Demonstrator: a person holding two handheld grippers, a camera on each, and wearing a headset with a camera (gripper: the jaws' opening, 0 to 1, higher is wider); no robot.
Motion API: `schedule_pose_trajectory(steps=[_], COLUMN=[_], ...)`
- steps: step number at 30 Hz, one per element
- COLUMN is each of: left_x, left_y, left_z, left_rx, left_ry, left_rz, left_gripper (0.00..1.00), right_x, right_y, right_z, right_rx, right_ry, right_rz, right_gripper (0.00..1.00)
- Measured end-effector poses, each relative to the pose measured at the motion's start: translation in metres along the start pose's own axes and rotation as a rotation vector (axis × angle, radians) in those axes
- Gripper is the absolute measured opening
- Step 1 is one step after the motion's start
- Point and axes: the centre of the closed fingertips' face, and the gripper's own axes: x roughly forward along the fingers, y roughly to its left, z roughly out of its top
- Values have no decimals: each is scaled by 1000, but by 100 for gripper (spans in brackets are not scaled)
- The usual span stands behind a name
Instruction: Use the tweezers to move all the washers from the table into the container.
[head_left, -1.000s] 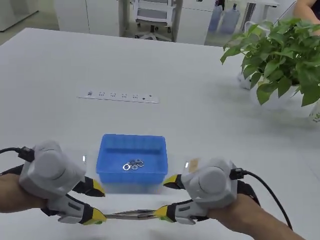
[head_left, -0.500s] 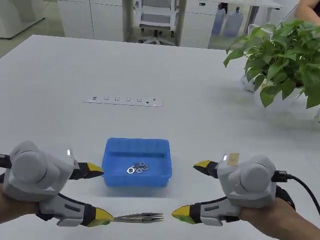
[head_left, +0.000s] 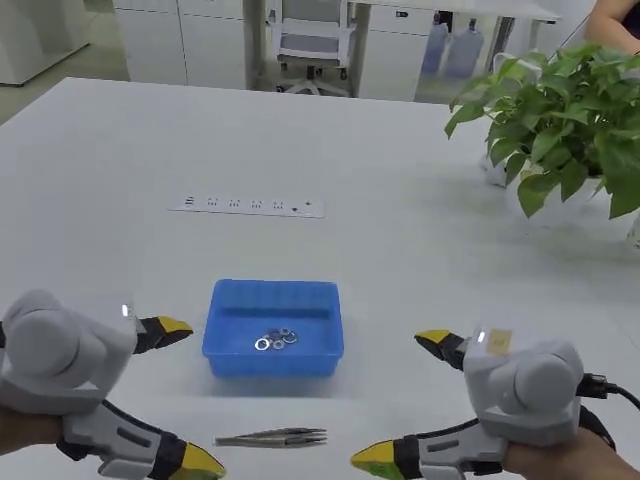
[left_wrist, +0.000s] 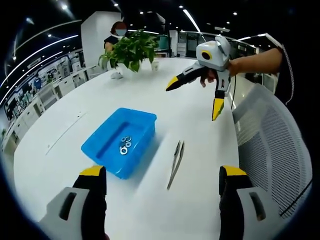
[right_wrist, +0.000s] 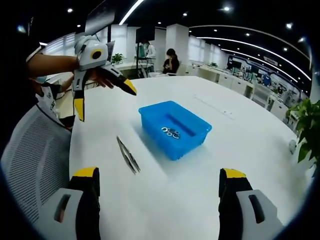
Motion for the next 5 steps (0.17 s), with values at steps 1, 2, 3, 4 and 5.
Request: schedule_pose_trajectory(steps=[1, 2, 3, 4, 5], left_x=[0, 0, 0, 0, 0], left_y=[-1, -2, -3, -3, -3], left_z=[0, 0, 0, 0, 0], left_rx=[-1, 1, 1, -2, -4], left_ry=[0, 0, 0, -2, -1], left_rz=[-3, -7, -11, -14, -13], left_gripper=[99, 99, 99, 99, 99], right_x=[0, 1, 1, 1, 1], right_y=[1, 2, 3, 3, 3], right_z=[0, -1, -2, -3, -3], right_rx=[1, 3, 2, 1, 2], right_ry=[1, 3, 6, 9, 9], right_rz=[2, 7, 7, 6, 7], right_gripper=[100, 100, 100, 100, 100])
